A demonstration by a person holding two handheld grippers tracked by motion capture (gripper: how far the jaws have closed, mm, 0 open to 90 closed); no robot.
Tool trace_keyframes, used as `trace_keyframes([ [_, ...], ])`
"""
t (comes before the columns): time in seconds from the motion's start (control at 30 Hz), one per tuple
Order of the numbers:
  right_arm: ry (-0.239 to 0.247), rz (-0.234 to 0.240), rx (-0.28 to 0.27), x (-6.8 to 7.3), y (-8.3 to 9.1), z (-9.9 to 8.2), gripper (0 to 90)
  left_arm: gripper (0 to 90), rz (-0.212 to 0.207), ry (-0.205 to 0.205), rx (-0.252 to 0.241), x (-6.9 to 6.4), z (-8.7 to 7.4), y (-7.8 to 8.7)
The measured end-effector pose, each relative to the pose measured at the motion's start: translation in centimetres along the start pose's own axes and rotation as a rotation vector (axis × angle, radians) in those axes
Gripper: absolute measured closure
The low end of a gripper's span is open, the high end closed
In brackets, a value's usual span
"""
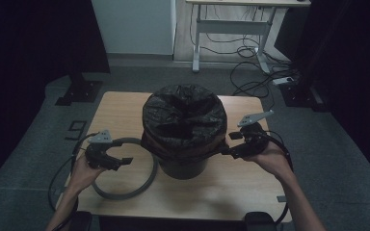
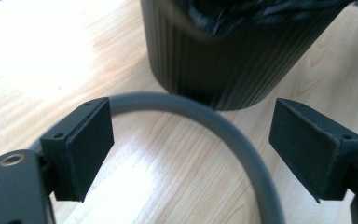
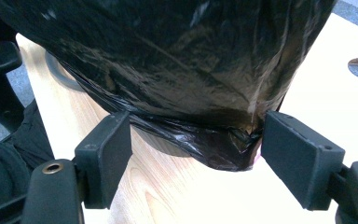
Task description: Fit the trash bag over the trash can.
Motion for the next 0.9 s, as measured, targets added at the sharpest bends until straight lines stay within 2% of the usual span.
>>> trace_keyframes([
  [0.17,0.016,-0.008,-0.007,0.0,1.1,0.7,26.5,0.0,0.039,-0.002,0.052,0.2,-2.5,-1.3],
  [0.3,0.026,-0.001,-0.016,0.0,1.9,1.4,30.3,0.0,0.073,0.006,0.073,0.5,-4.3,-2.0],
  [0.47,0.045,0.023,-0.031,0.1,2.8,2.7,33.6,0.0,0.093,0.027,0.045,0.8,-6.1,-2.2],
  [0.63,0.059,0.03,-0.036,0.4,3.2,4.3,34.2,2.1,0.135,0.06,0.036,1.3,-8.0,-2.6],
  [0.73,0.07,0.03,-0.038,0.5,3.2,5.5,33.3,2.3,0.158,0.073,0.069,1.5,-8.8,-2.8],
  [0.9,0.098,0.01,-0.03,0.7,2.6,7.7,33.3,2.0,0.171,0.053,0.14,1.6,-9.6,-3.5],
])
Point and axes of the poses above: each handheld gripper's, and its own axes: y roughly backward along the jaws, z roughly out of its top, x roughly to its left, the point moved 3 cm from there along -y, roughly forward along the jaws, and after that the axes turned 4 degrees about -z, right-handed, at the moved point
